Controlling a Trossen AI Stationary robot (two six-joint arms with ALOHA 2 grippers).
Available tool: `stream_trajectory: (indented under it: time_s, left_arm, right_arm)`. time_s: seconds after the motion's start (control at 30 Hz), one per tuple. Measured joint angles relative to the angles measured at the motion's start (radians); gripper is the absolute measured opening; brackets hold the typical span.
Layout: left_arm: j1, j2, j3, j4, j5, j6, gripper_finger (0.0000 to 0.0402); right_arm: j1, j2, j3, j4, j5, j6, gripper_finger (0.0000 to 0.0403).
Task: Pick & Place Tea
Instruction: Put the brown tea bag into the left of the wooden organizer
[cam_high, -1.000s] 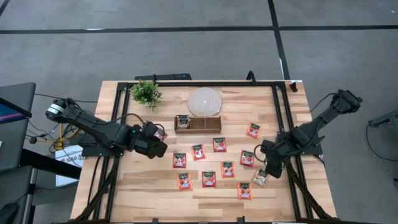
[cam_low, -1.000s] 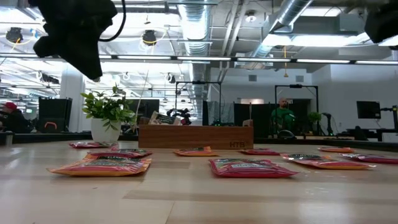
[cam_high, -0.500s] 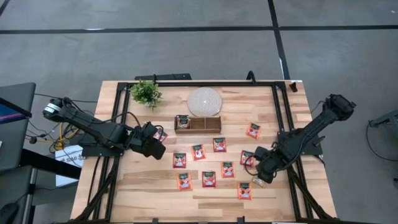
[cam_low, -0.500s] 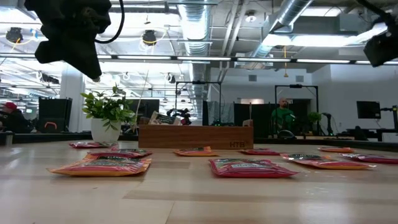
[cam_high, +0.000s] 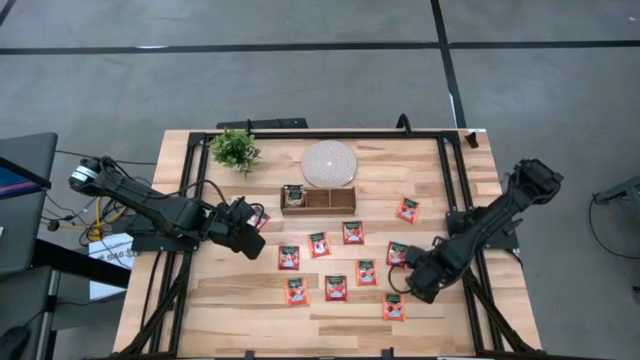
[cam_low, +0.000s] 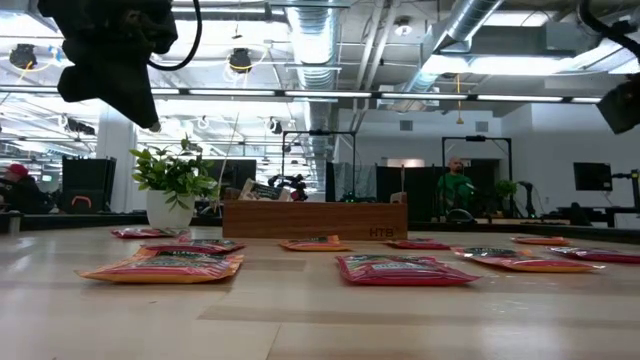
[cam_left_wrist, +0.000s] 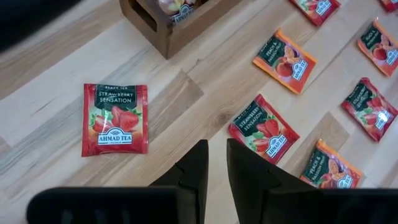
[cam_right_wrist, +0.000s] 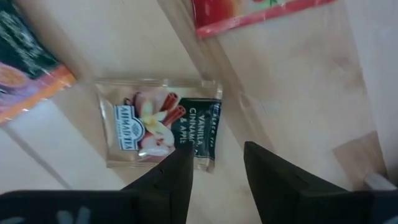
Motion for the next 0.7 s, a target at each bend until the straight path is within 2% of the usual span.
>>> stream_trajectory:
  time_s: [0.47, 0.7]
  left_arm:
    - [0.000, 0.000, 0.000, 0.000, 0.016, 0.022, 0.0049]
    - [0.000, 0.000, 0.000, 0.004, 0.044, 0.022, 0.0049]
  right_arm:
    - [-0.002, 0.159, 0.005, 0.019, -0.002, -0.012, 0.0130]
    - [-0.002, 0.170, 0.005, 0.095, -0.014, -0.011, 0.0115]
